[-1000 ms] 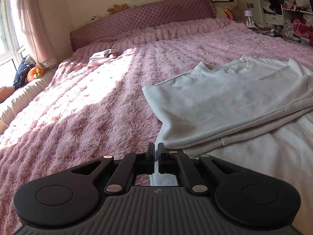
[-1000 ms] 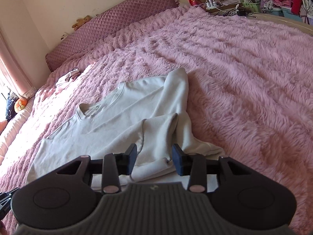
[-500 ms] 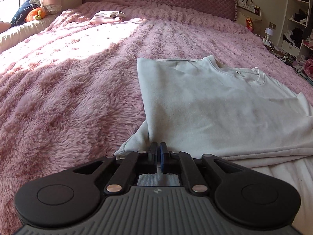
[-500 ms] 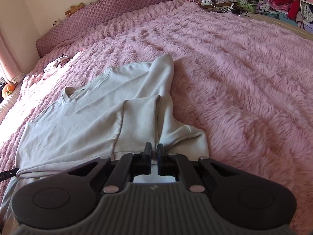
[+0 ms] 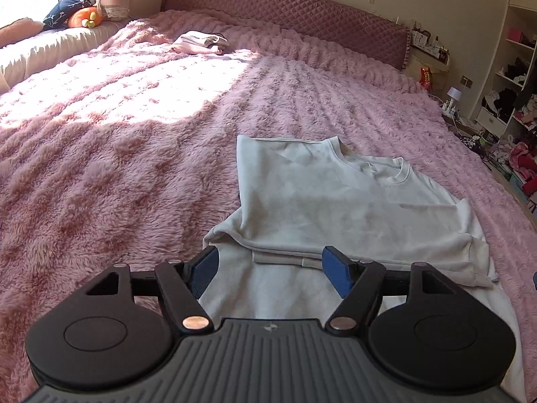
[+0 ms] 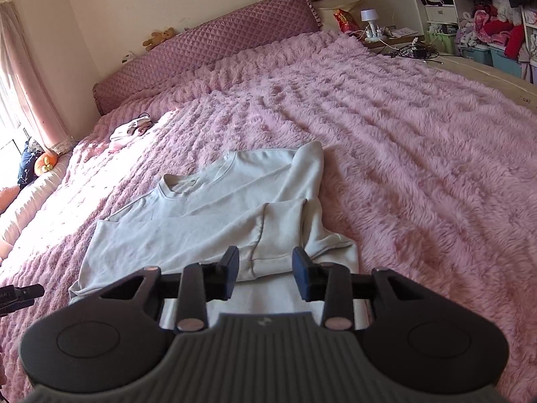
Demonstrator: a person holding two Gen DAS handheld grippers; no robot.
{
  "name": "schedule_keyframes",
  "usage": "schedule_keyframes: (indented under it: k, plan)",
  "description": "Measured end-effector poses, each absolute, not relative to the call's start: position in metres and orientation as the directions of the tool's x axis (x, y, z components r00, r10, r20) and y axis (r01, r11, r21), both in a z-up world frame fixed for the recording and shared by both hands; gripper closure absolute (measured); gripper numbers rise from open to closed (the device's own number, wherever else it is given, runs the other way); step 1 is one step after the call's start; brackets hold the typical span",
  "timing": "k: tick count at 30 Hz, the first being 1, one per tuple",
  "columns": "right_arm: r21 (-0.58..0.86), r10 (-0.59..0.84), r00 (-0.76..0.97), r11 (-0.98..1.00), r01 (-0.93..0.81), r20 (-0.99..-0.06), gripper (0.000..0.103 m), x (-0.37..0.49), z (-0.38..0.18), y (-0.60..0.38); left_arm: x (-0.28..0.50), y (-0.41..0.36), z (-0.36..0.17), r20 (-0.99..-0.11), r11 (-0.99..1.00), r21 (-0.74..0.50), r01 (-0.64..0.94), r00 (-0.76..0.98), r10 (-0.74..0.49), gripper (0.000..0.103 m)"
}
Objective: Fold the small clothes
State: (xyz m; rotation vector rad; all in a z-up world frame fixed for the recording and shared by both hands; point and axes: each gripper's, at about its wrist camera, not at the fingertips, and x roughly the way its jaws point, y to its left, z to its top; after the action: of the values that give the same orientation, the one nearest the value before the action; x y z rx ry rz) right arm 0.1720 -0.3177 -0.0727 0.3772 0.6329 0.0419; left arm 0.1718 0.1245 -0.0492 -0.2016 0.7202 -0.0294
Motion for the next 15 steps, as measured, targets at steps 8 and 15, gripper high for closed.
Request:
schedule_keyframes:
  k: [8, 15]
  plan:
    - [0.342, 0.214, 0.801, 0.940, -0.013, -0.559, 0.051, 0.084, -0.039, -0.288, 0.095, 0.099, -0.041, -0.742, 0.978, -0.177, -0.111, 0.668, -0.058, 0.018]
    - [0.244, 0.196, 0.788, 0.968, -0.061, -0.584, 0.044, 0.014, -0.045, -0.278, 0.047, 0.094, -0.056, -0.783, 0.977, -0.172, -0.130, 0.619, -0.056, 0.018]
